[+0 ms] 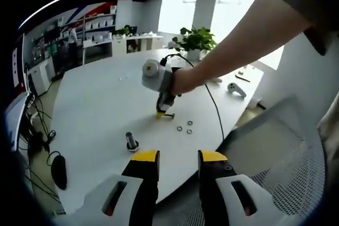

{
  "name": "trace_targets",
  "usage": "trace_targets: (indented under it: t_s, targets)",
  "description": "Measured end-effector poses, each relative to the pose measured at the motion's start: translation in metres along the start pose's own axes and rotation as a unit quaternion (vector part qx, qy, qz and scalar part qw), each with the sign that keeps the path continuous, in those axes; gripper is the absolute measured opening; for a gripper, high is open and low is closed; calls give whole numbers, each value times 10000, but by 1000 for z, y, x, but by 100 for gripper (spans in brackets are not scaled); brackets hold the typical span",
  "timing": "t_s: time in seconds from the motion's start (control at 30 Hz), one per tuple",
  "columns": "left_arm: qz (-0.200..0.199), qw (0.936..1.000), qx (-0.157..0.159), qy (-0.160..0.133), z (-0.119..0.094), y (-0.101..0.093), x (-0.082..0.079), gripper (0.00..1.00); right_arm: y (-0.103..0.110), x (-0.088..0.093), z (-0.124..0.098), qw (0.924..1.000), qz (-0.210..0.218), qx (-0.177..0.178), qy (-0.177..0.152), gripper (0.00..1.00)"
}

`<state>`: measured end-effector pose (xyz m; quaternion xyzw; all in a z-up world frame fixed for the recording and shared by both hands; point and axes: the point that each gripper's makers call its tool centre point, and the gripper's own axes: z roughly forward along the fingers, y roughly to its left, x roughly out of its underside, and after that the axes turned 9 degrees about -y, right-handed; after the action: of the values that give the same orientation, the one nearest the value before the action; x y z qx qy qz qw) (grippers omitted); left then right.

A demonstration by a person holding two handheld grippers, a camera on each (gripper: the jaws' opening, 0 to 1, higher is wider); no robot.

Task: Place the washer onto the threaded stud by aligning its center hole with the stud, sliding it down to the base, and recovering from edge contact or off-axis alignment until the washer reaches the visible bottom stop.

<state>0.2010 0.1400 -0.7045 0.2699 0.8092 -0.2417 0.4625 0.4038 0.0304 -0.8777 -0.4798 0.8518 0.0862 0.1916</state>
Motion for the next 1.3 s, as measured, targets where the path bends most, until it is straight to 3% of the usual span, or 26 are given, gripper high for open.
trace_targets:
  t_s: [0.4, 1.0, 1.3]
  targets:
    - [24, 10000, 46, -4, 0, -1, 0, 27, -5, 4, -17, 9998, 48, 67, -190, 9]
    - [140, 9999, 67, 73, 1, -3, 2, 27, -13, 21, -53, 9940, 477, 315, -937, 8]
    - [190, 9997, 87, 116, 1, -5, 3, 26, -10, 29, -64, 9912, 514, 419, -1147, 8]
